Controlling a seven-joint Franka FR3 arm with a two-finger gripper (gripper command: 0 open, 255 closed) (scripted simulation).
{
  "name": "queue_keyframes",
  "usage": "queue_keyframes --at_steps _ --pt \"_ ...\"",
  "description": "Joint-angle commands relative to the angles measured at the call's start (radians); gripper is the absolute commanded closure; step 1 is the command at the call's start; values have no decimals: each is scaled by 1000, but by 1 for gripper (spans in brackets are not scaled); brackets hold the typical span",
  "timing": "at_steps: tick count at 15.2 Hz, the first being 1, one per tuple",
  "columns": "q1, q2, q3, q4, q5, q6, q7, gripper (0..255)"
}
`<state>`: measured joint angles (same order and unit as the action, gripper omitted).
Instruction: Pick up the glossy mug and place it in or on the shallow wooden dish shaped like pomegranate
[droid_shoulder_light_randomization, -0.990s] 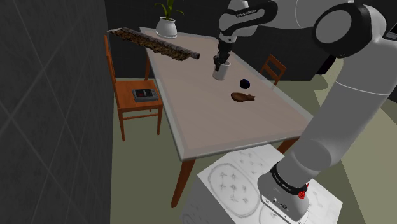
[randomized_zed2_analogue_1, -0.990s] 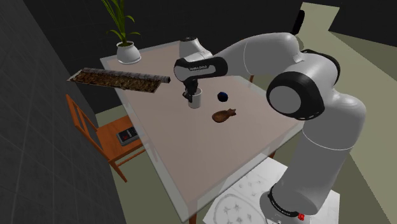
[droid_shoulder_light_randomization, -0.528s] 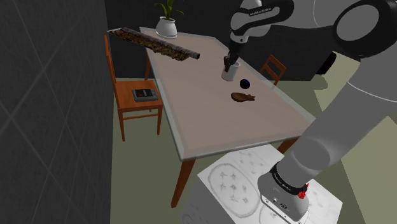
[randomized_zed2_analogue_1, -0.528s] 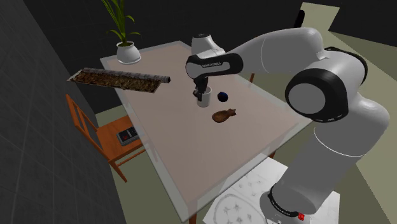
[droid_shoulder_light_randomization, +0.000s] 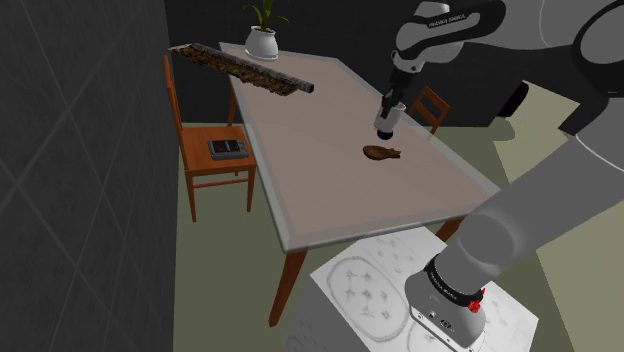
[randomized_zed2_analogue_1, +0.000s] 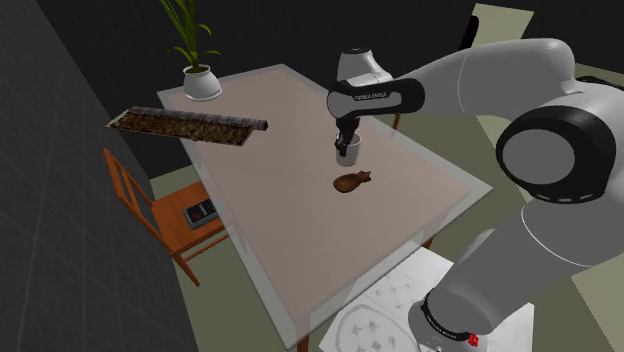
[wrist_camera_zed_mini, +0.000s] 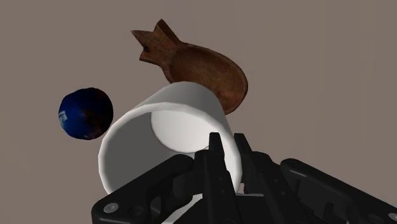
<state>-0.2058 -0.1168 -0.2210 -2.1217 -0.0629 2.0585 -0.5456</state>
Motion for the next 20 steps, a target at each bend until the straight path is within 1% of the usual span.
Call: queue_keyframes --at_steps 1,18,20 --pt "-24 -56 -26 -44 -15 -8 -44 255" --pt "-25 39 -37 -184 2 225 -54 255" --pt "-25 43 -37 -188 3 233 -54 255"
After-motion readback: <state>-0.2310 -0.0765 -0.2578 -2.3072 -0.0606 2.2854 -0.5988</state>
